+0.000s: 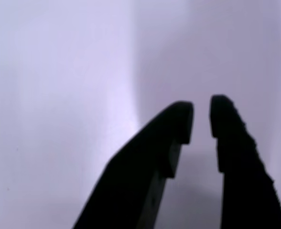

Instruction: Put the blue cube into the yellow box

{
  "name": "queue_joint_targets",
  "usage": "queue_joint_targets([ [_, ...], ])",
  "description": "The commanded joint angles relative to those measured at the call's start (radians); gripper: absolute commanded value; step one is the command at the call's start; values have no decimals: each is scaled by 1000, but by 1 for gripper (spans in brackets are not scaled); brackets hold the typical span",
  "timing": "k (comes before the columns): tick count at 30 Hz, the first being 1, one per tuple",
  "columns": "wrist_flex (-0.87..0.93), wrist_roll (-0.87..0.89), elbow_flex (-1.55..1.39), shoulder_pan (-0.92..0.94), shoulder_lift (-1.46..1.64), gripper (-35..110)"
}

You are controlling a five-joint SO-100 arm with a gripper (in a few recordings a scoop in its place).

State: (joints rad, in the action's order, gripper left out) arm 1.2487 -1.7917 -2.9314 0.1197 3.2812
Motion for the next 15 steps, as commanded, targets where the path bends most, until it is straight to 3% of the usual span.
queue_joint_targets([
  [1, -25, -6, -52, -41, 61, 0],
  [15, 89, 32, -213, -129, 63, 0],
])
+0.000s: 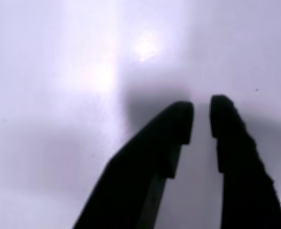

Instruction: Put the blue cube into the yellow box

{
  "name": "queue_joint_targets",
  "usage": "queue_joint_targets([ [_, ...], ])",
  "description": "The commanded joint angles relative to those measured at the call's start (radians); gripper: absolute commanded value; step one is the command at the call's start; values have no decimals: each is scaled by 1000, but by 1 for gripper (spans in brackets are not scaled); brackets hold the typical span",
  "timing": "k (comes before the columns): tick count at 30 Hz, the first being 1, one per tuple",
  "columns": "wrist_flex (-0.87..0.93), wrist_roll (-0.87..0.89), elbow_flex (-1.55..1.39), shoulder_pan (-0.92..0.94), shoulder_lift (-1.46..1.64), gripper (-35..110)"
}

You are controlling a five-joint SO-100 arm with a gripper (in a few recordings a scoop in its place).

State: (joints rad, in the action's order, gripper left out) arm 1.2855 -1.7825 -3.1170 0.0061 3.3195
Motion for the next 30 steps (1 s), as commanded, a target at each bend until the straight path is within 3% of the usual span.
queue_joint_targets([
  [1, 60, 49, -28, -28, 25, 0],
  [10, 74, 155, -28, -28, 20, 0],
  [30, 74, 158, -28, -20, 20, 0],
])
